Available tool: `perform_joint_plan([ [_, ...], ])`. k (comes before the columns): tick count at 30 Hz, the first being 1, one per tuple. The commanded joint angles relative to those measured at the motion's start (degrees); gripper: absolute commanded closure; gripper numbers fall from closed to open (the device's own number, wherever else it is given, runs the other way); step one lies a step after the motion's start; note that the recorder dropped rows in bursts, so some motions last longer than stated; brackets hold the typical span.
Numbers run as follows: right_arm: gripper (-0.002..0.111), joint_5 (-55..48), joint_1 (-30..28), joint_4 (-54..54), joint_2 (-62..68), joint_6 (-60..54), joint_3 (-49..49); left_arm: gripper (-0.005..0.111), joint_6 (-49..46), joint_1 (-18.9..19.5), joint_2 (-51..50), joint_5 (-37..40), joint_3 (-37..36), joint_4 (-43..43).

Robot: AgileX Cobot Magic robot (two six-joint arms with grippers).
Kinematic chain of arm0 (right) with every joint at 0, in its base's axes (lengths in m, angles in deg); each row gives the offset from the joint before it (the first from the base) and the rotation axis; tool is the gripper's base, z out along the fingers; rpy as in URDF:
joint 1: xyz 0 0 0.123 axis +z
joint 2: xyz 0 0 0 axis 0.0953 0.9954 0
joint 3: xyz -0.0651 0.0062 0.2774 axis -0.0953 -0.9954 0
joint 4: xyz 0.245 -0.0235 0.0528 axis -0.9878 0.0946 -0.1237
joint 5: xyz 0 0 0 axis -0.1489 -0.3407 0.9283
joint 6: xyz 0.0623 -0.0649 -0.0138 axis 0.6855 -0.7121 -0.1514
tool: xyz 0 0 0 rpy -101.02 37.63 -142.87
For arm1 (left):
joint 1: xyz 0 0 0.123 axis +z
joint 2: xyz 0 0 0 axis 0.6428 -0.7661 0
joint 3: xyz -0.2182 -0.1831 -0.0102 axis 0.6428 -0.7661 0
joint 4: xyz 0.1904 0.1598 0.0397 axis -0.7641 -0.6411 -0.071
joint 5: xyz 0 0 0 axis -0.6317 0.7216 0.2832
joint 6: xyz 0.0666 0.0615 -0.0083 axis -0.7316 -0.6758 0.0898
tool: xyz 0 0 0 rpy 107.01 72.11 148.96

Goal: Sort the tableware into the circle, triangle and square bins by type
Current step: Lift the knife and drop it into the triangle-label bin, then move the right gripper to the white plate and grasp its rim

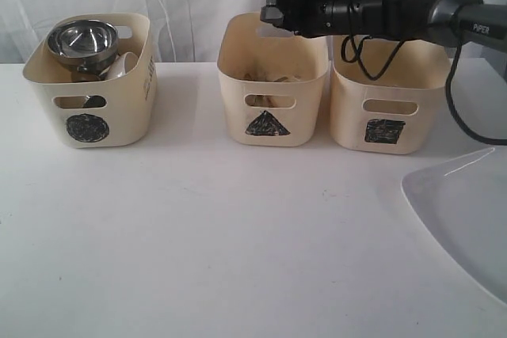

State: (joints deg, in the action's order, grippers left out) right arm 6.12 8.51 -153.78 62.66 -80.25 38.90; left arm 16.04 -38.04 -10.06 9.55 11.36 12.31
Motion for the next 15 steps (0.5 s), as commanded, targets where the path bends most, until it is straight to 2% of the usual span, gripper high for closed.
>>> perform_joint_plan([
  [1, 0.078, -7.8, -1.23, 1.21, -1.77, 7.43, -0.07, 0.107, -0.19, -0.13, 0.21, 0.91, -0.59, 0.25],
  [3, 0.085, -12.16, -2.49, 4.65, -3.2, 11.87, -0.07, 0.107, -0.19, -0.13, 0.21, 0.91, -0.59, 0.25],
  [6, 0.109, -17.75, -5.57, 15.01, -7.71, 17.75, -0.07, 0.107, -0.19, -0.13, 0.21, 0.91, -0.59, 0.25],
  [12, 0.108, -26.82, -15.37, 47.09, -20.14, 36.82, -2.09, 0.107, -0.19, -0.13, 0.21, 0.91, -0.59, 0.25],
  [15, 0.108, -28.87, -22.63, 50.82, -25.91, 39.4, -7.78, 0.107, -0.19, -0.13, 0.21, 0.91, -0.59, 0.25],
])
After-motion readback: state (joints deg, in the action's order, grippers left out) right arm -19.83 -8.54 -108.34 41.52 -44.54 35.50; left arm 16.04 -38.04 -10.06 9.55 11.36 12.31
